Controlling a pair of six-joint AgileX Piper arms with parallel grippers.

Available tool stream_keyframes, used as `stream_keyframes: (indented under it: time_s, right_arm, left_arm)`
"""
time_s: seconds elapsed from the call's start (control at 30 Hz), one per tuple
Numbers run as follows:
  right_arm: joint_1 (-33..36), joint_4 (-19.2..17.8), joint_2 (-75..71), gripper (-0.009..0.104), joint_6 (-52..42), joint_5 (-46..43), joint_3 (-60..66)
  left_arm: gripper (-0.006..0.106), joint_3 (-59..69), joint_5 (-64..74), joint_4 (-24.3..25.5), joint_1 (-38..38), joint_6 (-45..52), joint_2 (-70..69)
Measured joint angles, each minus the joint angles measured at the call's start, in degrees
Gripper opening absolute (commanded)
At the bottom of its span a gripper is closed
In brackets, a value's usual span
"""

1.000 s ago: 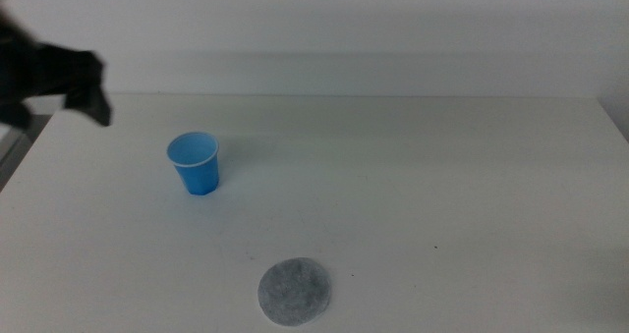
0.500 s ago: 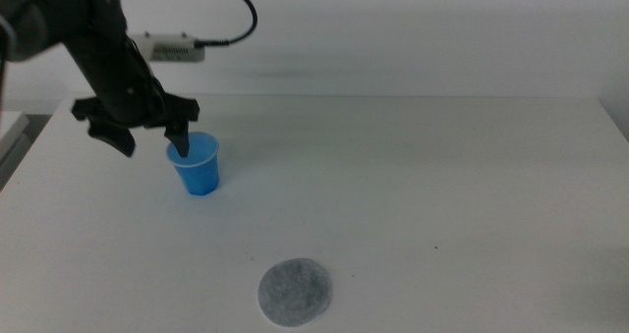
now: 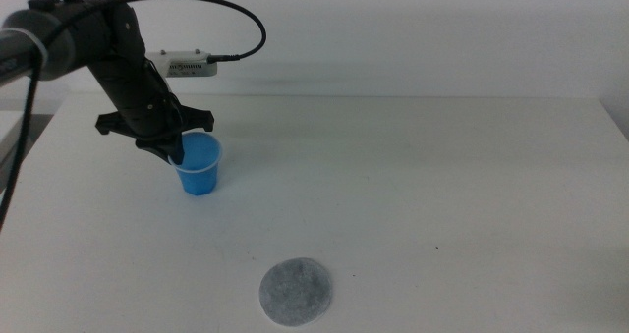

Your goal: Place an empty cup on a cup mat.

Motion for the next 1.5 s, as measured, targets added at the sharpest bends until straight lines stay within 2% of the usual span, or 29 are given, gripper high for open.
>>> stream_keyframes:
  time_s: [0.17, 0.43, 0.67, 1.1, 1.17, 1.23, 1.3, 1.43, 1.47, 1.5]
  right_arm:
    - [0.0, 0.0, 0.0, 0.093, 0.0, 0.0, 0.0]
    - [0.0, 0.0, 0.0, 0.093, 0.0, 0.0, 0.0]
    - [0.0, 0.0, 0.0, 0.093, 0.0, 0.0, 0.0]
    - [0.0, 0.0, 0.0, 0.093, 0.0, 0.0, 0.0]
    - [0.0, 0.0, 0.0, 0.093, 0.0, 0.0, 0.0]
    - [0.0, 0.0, 0.0, 0.093, 0.0, 0.0, 0.0]
    - [0.0, 0.0, 0.0, 0.093, 0.0, 0.0, 0.0]
    - [0.0, 0.0, 0.0, 0.093, 0.0, 0.0, 0.0]
    - [0.0, 0.0, 0.0, 0.093, 0.0, 0.0, 0.0]
    - [0.0, 0.0, 0.0, 0.093, 0.0, 0.0, 0.0]
  left_arm:
    - [-0.002, 9.37, -2.51, -0.1, -2.86, -1.58, -9.36]
    - [-0.002, 28.2, -9.06, -1.3, -15.47, -9.92, -25.68]
    - [-0.002, 33.71, -11.07, -1.95, -23.73, -11.84, -26.43]
    - [0.001, 34.1, -14.27, -3.65, -25.95, -12.99, -21.79]
    - [0.008, 34.1, -14.28, -4.3, -25.95, -12.52, -21.73]
    - [0.02, 34.1, -13.7, -5.06, -25.95, -12.26, -21.64]
    - [0.039, 34.1, -12.79, -5.32, -25.83, -11.96, -21.64]
    - [0.086, 33.35, -9.02, -4.84, -24.62, -10.09, -23.66]
    - [0.094, 33.1, -7.79, -4.17, -24.05, -9.82, -24.91]
    - [0.094, 32.8, -6.81, -3.26, -23.44, -9.63, -26.52]
